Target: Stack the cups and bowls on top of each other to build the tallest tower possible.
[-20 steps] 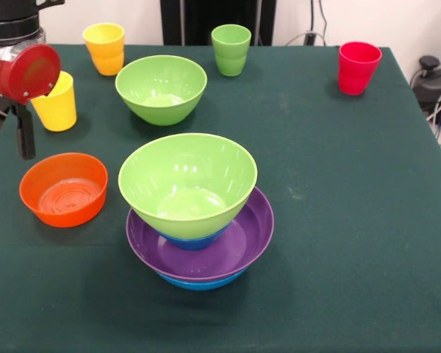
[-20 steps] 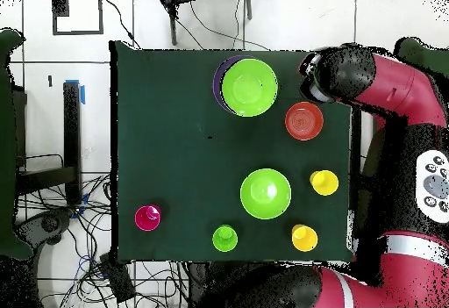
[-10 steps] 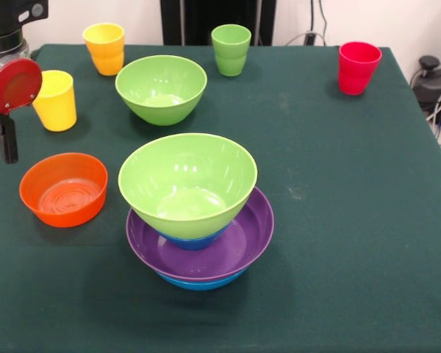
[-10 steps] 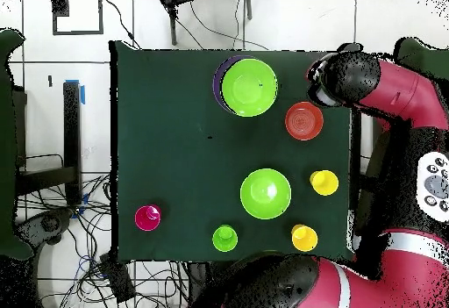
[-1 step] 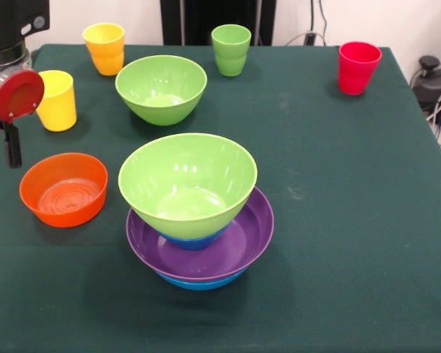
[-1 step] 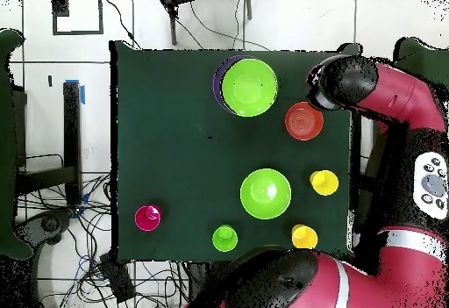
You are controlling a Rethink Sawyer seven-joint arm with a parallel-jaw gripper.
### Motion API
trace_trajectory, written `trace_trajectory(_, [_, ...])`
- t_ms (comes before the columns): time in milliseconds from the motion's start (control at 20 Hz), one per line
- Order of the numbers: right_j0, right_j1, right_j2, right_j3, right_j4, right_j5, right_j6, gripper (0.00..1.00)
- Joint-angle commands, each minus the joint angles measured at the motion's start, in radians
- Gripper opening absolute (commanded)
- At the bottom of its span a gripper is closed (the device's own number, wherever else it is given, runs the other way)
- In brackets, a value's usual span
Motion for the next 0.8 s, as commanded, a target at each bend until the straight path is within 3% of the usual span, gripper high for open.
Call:
trace_trajectory(50, [0.03, 0.012, 0.055, 0.082, 0.01, 0.043, 0.005, 1.0])
trace_trajectory(800, [0.038, -0.043, 0.069, 0.151, 0.04, 0.027, -0.004, 1.0])
